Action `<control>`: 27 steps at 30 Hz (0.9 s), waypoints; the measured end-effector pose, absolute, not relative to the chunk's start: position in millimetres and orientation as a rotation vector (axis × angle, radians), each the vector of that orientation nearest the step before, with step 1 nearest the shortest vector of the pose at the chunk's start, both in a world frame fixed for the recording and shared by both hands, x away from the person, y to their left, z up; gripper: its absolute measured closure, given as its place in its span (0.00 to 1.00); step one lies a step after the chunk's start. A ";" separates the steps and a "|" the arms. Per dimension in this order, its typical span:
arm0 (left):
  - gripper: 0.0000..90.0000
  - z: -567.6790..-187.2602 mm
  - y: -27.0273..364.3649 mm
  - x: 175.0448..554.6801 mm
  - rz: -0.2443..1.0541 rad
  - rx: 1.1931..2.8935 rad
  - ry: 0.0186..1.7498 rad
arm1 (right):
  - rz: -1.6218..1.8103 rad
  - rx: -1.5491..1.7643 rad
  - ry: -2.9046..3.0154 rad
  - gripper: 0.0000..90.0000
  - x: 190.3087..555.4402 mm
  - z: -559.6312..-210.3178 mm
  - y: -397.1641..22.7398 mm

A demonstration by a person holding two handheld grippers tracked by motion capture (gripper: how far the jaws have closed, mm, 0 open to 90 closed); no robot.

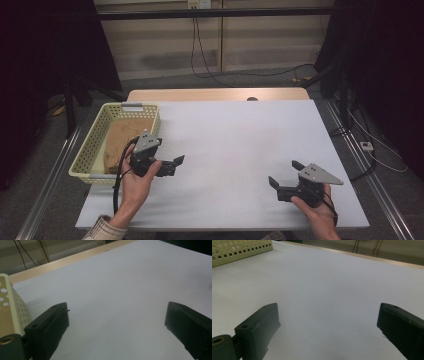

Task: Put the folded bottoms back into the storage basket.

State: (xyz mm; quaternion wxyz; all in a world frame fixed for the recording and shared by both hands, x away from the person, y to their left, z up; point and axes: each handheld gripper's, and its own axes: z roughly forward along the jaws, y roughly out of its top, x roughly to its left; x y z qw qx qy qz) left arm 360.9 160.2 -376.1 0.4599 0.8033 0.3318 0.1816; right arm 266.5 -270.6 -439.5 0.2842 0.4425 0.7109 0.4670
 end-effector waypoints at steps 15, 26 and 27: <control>0.06 -404.8 147.4 350.1 0.413 2.023 0.802 | 1.247 1.185 1.903 0.05 266.2 -439.6 -270.1; 0.06 -424.0 145.5 341.1 0.370 2.030 0.807 | 1.247 1.184 1.903 0.05 265.9 -439.5 -269.7; 0.06 -425.3 145.2 340.2 0.374 2.027 0.808 | 1.248 1.183 1.905 0.05 265.8 -439.5 -269.5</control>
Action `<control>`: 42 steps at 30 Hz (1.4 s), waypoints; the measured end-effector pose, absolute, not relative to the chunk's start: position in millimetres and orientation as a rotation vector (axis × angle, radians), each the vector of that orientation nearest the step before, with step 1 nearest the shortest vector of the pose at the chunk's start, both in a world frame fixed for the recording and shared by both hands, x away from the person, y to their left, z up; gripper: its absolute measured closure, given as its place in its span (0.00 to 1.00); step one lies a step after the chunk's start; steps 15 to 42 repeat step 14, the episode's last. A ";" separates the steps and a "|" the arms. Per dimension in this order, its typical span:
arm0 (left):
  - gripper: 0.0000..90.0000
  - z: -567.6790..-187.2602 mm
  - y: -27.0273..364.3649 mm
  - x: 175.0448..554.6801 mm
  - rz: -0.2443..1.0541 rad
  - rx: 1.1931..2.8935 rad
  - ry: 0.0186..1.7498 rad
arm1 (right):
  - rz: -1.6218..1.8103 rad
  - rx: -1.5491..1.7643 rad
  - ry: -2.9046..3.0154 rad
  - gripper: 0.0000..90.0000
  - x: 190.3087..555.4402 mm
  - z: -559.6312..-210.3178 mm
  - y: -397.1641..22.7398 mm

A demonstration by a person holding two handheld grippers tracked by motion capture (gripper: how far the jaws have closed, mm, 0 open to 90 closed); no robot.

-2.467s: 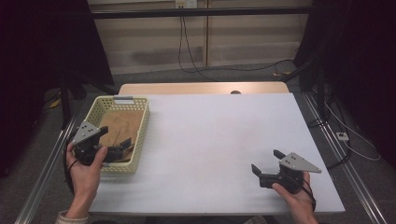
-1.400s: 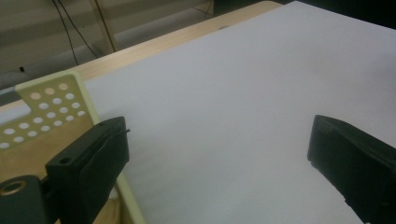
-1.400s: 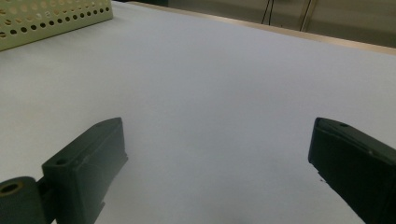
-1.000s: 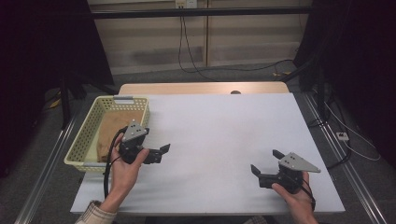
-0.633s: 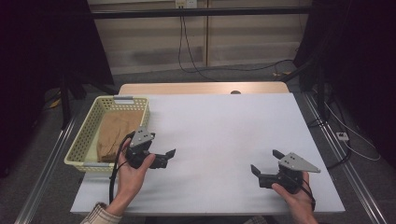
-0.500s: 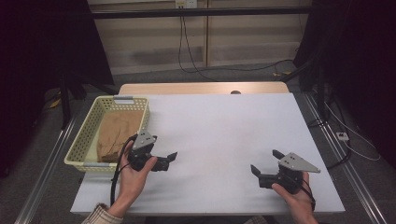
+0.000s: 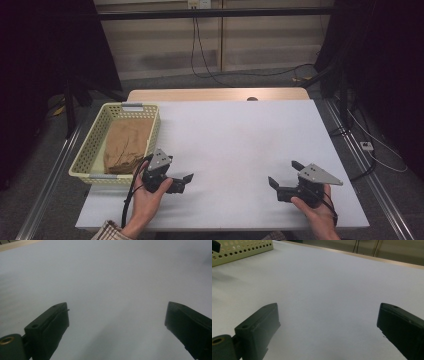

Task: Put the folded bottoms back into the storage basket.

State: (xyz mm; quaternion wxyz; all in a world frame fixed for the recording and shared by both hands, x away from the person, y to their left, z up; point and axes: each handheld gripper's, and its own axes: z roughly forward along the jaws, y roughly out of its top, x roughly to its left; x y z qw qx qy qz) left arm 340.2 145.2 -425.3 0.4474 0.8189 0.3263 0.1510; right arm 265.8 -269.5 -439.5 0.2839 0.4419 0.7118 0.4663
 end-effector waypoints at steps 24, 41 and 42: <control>0.06 -436.0 147.4 336.8 0.386 2.033 0.803 | 1.254 1.176 1.910 0.05 265.7 -439.8 -269.4; 0.06 -436.0 147.4 336.8 0.386 2.033 0.803 | 1.254 1.176 1.910 0.05 265.7 -439.8 -269.4; 0.06 -436.0 147.4 336.8 0.386 2.033 0.803 | 1.254 1.176 1.910 0.05 265.7 -439.8 -269.4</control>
